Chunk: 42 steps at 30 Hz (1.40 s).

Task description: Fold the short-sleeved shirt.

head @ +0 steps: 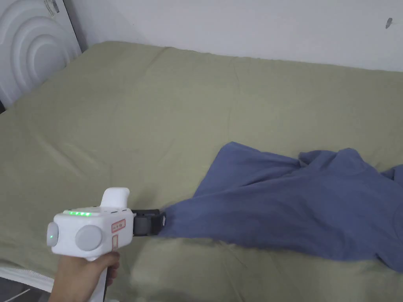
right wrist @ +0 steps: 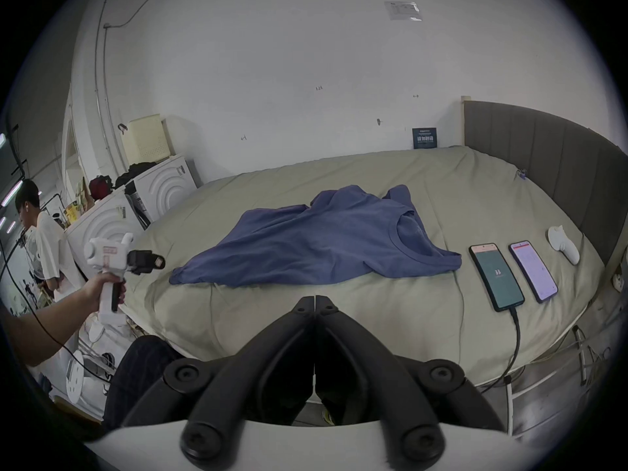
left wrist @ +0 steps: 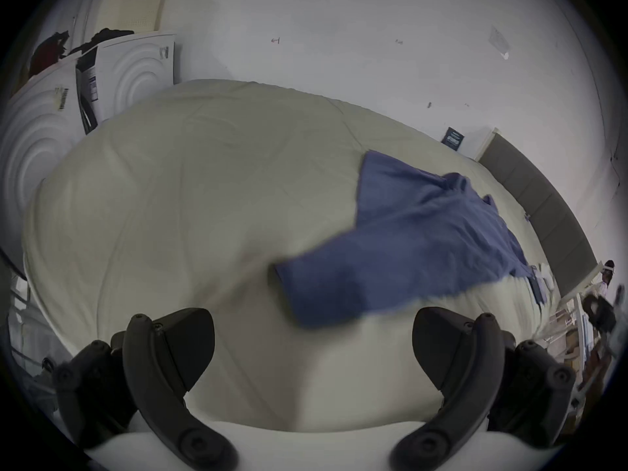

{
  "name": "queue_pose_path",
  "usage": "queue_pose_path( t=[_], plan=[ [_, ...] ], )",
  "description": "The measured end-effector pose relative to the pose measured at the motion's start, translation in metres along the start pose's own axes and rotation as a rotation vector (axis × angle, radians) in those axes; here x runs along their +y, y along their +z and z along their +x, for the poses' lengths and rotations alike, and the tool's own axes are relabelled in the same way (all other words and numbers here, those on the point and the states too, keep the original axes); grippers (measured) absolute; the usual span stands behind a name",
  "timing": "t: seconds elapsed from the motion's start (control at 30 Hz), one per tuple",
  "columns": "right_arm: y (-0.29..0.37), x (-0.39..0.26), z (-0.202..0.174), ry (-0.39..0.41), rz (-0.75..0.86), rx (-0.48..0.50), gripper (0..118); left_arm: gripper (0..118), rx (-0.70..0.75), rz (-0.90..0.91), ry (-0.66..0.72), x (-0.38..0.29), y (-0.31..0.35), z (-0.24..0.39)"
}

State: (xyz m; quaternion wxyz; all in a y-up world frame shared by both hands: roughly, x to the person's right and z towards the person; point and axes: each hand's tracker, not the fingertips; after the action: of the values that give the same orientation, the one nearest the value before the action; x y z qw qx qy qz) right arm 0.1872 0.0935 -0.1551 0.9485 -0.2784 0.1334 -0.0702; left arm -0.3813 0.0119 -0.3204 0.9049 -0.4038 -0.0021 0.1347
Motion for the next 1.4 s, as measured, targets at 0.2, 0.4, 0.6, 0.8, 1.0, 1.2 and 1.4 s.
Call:
queue_pose_path(
  t=[0.2, 0.4, 0.6, 0.8, 1.0, 1.2, 1.4],
  plan=[
    [-0.009, -0.004, 0.009, -0.031, -0.054, -0.032, 0, 95, 0.052, -0.061, -0.059, 0.012, -0.045, -0.009],
    [-0.017, -0.003, 0.011, -0.047, -0.070, -0.025, 0, 62, 0.146, -0.052, -0.236, -0.010, -0.054, 0.012],
    [-0.020, 0.002, 0.004, -0.030, -0.064, -0.011, 0, 9, 0.044, -0.096, -0.174, -0.029, -0.035, 0.023],
    [-0.030, 0.018, 0.013, -0.017, -0.058, -0.003, 0, 8, 0.023, 0.005, -0.084, -0.033, -0.002, 0.021],
    [-0.084, 0.065, 0.033, 0.115, -0.127, -0.022, 0, 8, -0.032, 0.087, -0.040, -0.029, 0.027, 0.029],
    [-0.216, 0.141, 0.072, 0.353, -0.269, -0.083, 0, 8, -0.053, 0.099, -0.014, -0.027, 0.022, 0.029],
    [-0.367, 0.221, 0.118, 0.468, -0.331, -0.004, 118, 9, -0.049, 0.067, 0.030, -0.026, 0.003, 0.030]
  ],
)
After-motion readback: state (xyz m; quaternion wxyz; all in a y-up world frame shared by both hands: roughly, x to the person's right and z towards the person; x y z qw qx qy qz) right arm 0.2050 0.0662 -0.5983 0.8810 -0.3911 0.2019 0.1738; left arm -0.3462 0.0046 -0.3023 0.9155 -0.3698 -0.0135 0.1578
